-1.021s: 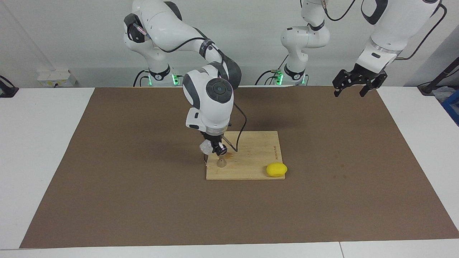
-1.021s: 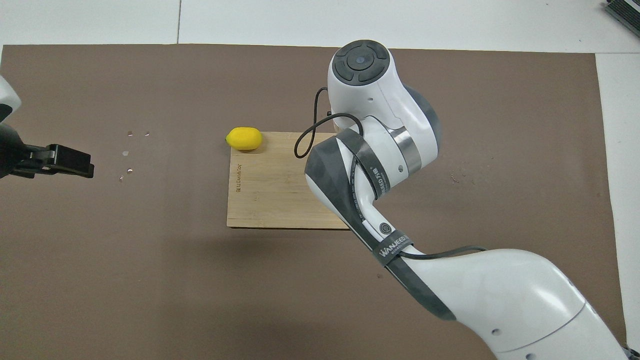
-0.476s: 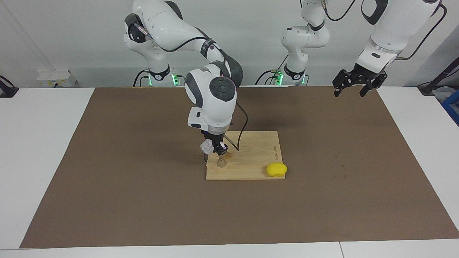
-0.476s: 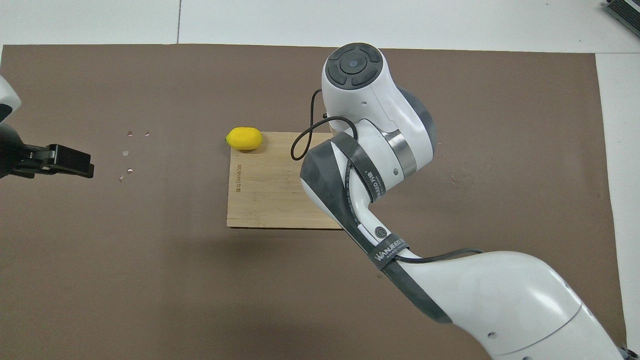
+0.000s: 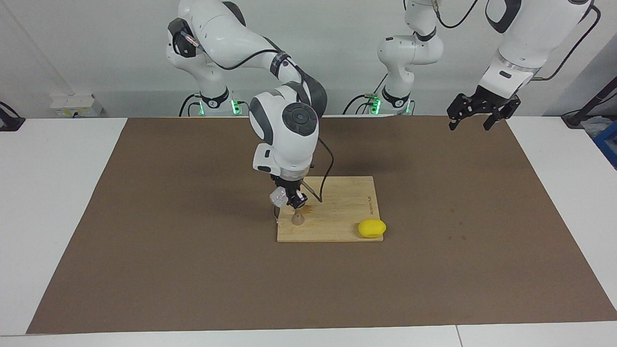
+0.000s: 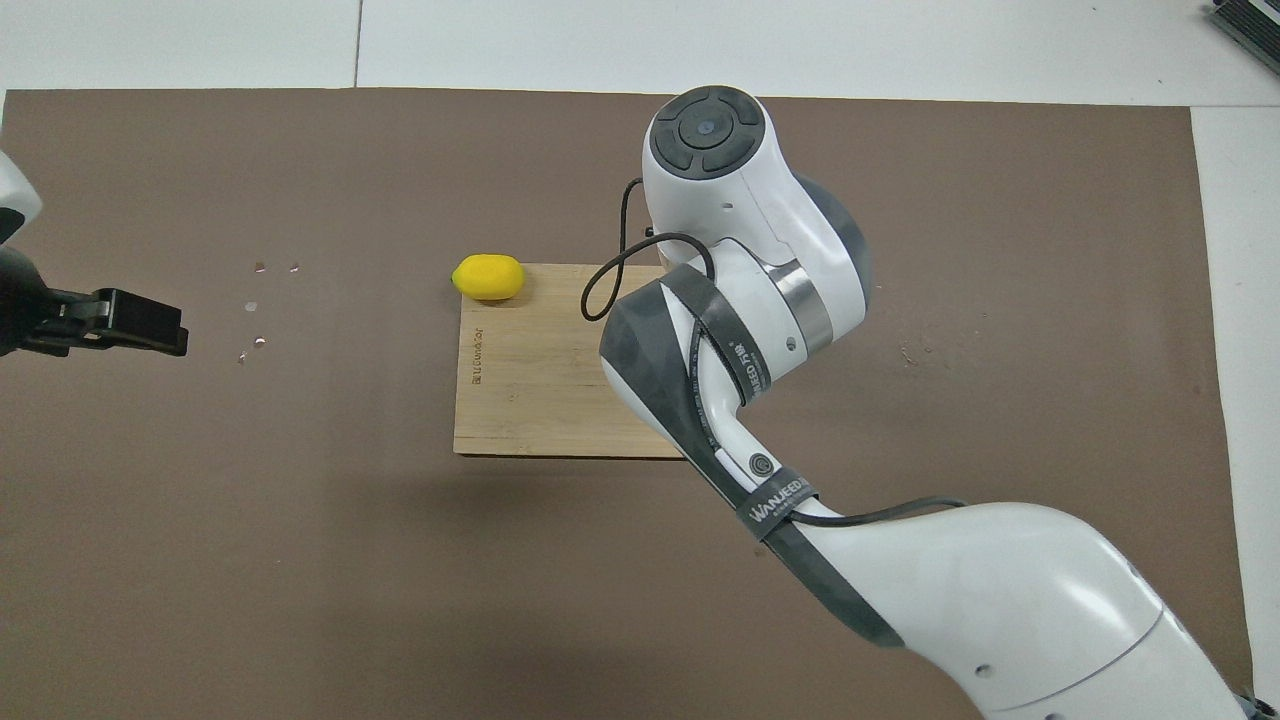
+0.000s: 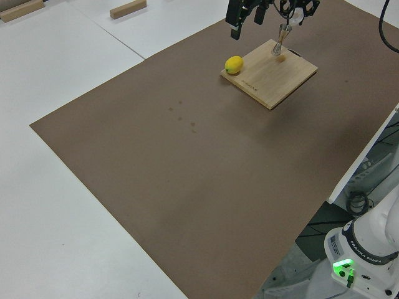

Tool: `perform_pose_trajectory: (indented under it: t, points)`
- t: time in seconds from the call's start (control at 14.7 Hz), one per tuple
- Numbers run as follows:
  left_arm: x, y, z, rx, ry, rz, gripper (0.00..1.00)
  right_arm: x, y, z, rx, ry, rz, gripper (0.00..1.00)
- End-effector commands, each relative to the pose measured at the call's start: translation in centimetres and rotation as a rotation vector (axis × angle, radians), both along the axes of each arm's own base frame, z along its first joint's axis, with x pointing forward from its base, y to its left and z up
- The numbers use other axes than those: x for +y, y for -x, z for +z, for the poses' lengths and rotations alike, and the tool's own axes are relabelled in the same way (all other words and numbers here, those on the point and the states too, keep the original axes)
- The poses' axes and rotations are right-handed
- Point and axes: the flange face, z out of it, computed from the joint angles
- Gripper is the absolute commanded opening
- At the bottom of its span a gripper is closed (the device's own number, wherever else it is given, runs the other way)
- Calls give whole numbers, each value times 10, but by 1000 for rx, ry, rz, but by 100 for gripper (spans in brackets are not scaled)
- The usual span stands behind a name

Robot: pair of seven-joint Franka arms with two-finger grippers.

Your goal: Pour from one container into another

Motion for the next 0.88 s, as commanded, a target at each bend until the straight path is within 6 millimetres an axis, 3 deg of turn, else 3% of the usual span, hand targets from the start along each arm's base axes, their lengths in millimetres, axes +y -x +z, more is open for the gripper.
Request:
perform_pose_trajectory:
  t: [0.0,0.34,0.61,0.82]
  points:
    - [1,3,-1,-2,4,5,100,0,-3,6,-6,11,22,0]
    - [2,4,0,-4,4,5,100,-5,-6,14,8,-66,-11,0]
    - [1,4,-1,-2,4,4,100,-22,-15,15,20,-115,-49,0]
    - [2,4,0,-4,4,5,100,-28,-19,17,75,-245,-45,0]
